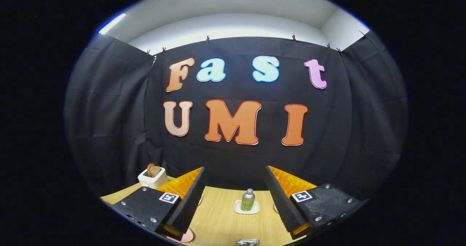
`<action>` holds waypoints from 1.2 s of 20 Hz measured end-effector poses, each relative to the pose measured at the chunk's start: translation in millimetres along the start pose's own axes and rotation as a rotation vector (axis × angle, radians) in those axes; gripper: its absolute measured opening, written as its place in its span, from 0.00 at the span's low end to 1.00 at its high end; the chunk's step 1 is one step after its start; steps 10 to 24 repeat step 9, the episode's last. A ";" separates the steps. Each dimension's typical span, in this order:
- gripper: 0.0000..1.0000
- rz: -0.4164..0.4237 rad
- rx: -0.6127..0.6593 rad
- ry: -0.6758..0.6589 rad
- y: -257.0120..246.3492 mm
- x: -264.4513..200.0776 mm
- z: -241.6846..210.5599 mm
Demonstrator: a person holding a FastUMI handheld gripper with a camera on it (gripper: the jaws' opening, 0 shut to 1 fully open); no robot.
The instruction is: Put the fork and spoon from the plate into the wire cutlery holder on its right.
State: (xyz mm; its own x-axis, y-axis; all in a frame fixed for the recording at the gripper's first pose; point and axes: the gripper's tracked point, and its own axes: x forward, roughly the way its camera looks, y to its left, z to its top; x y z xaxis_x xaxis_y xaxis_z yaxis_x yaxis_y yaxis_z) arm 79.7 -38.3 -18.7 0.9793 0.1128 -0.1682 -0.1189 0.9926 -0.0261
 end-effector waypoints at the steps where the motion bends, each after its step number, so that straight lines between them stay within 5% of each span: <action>1: 0.97 0.005 0.005 -0.013 2.3 0.1 2.9; 24: 0.97 0.007 0.037 -0.064 0.6 -3.1 19.4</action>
